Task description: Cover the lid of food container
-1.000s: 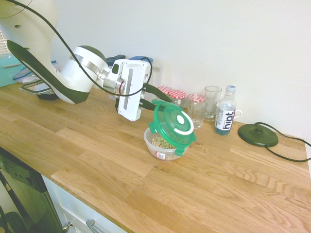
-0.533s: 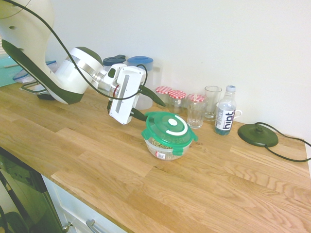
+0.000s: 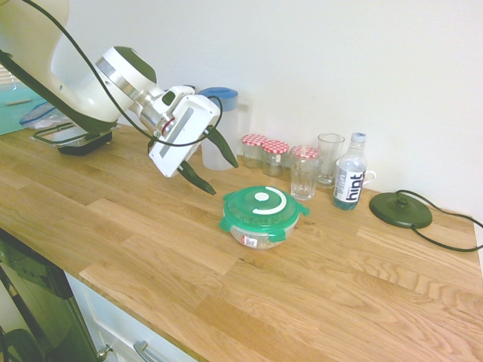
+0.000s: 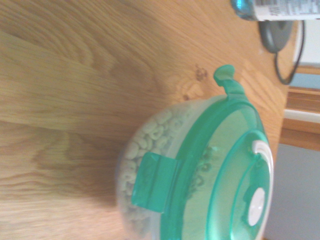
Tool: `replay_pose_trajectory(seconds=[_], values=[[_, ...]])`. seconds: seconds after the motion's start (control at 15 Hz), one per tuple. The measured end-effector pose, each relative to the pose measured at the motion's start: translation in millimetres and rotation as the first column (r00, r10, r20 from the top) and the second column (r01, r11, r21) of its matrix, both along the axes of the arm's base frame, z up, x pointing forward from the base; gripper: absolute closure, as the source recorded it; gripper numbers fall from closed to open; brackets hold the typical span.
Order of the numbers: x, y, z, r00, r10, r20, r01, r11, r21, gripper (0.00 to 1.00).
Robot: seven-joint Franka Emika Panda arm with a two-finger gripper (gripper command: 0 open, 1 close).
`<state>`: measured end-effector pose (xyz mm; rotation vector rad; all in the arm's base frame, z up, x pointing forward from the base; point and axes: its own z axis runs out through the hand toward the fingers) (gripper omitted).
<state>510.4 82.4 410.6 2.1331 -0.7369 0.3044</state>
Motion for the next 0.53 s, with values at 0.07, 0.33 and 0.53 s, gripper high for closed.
replay_pose_trajectory(seconds=[0.07,0.33,0.53], values=[[3,6,18,1.000,-0.010,-0.004,0.010,0.997,0.073,0.00],[-14,15,90,0.999,-0.015,-0.032,0.026,0.931,0.364,0.00],[-47,-2,96,0.998,-0.027,-0.057,0.054,0.830,0.555,0.00]])
